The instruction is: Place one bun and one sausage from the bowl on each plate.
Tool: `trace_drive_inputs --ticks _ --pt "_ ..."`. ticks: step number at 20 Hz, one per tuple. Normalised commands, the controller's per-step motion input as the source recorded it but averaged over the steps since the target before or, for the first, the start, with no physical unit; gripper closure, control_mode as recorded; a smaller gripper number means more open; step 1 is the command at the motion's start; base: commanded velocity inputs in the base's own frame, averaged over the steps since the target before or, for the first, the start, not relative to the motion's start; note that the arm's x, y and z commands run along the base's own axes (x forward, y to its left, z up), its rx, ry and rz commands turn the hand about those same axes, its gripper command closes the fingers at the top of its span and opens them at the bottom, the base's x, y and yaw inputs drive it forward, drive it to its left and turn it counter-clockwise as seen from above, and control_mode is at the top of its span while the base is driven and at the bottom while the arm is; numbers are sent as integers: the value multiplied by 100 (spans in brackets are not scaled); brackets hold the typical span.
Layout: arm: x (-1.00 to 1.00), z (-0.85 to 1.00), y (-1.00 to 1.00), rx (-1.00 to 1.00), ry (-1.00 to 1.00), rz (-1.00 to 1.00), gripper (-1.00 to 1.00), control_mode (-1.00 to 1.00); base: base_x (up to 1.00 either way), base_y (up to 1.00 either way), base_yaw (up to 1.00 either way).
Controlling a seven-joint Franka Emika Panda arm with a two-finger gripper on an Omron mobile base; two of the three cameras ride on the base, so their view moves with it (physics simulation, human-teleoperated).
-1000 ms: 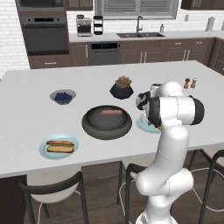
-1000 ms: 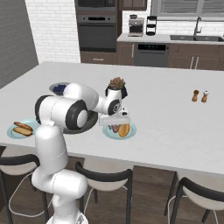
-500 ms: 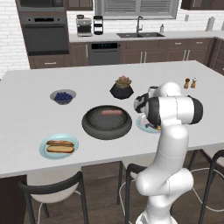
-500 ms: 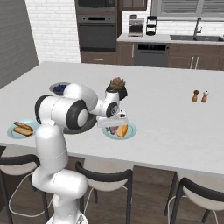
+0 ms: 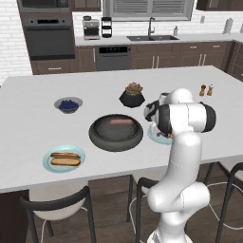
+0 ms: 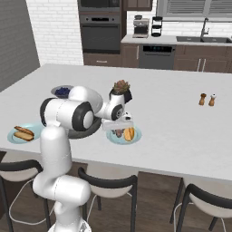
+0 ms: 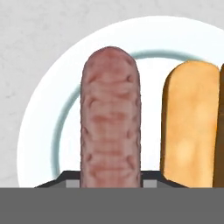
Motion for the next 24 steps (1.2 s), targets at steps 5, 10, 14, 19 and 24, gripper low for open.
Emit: trace_drive_inputs --ticks 5,10,14,19,24 --pt "0 0 -6 0 0 0 -100 -100 0 0 0" --pt "-20 4 -2 0 0 0 -100 -100 0 0 0" --pt "-35 37 0 0 -3 0 -100 -100 0 0 0" --pt "-24 69 5 0 -3 0 -100 -100 0 0 0" --pt "-9 67 23 3 -7 8 -100 -100 0 0 0"
